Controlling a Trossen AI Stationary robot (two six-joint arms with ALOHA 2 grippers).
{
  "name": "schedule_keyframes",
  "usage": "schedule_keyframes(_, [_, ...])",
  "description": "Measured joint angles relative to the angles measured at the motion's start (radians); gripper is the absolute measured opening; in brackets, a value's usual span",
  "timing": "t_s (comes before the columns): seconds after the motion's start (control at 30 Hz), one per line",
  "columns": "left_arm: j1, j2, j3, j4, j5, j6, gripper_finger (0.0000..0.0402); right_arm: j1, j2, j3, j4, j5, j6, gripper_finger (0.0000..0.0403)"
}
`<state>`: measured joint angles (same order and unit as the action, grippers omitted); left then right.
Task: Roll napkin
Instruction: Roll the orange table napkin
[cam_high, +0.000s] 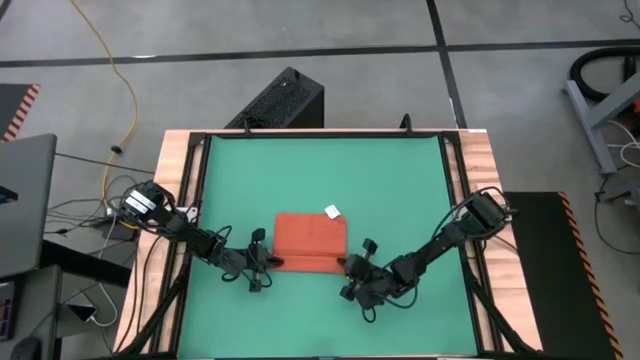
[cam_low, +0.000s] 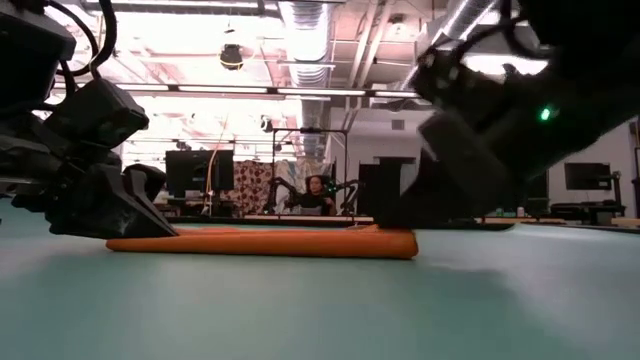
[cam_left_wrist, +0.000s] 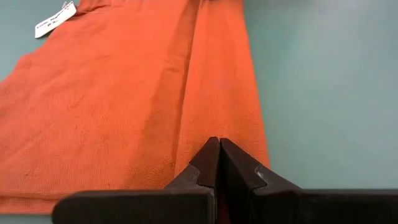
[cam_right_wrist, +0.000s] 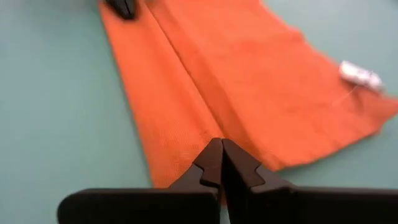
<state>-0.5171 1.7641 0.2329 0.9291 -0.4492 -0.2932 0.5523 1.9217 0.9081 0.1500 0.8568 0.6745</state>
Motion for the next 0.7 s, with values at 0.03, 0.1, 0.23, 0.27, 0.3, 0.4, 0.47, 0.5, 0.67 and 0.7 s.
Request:
schedule_keyframes(0.03, [0.000, 0.000, 0.000, 0.000, 0.000, 0.002, 0.0000, 0.008, -0.011, 0.000, 0.003, 0.017, -0.022, 0.0027])
schedule_keyframes(0.1, [0.000, 0.000, 0.000, -0.003, 0.000, 0.006, 0.0000, 0.021, -0.035, 0.001, 0.008, 0.030, -0.074, 0.0027])
schedule_keyframes(0.23, [0.000, 0.000, -0.001, -0.004, 0.001, 0.008, 0.0000, 0.045, -0.080, 0.001, 0.021, 0.028, -0.213, 0.0034])
schedule_keyframes(0.27, [0.000, 0.000, -0.001, -0.004, 0.002, 0.008, 0.0000, 0.049, -0.092, 0.001, 0.027, 0.028, -0.246, 0.0041])
schedule_keyframes(0.3, [0.000, 0.000, -0.001, -0.003, 0.003, 0.008, 0.0000, 0.054, -0.102, 0.001, 0.033, 0.024, -0.278, 0.0049])
schedule_keyframes(0.4, [0.000, 0.000, -0.001, -0.002, 0.004, 0.008, 0.0000, 0.063, -0.122, 0.002, 0.059, -0.005, -0.381, 0.0079])
schedule_keyframes(0.47, [0.000, 0.000, -0.002, -0.002, 0.004, 0.008, 0.0000, 0.063, -0.123, 0.002, 0.106, -0.045, -0.469, 0.0099])
schedule_keyframes(0.5, [0.000, 0.000, -0.002, -0.002, 0.004, 0.008, 0.0000, 0.063, -0.121, 0.002, 0.130, -0.064, -0.508, 0.0108])
schedule_keyframes(0.67, [0.001, 0.001, -0.002, -0.002, 0.004, 0.008, 0.0000, 0.037, -0.116, 0.002, 0.155, -0.193, -0.598, 0.0159])
schedule_keyframes(0.7, [0.001, 0.001, -0.002, -0.002, 0.004, 0.008, 0.0000, 0.028, -0.116, 0.002, 0.143, -0.205, -0.599, 0.0171])
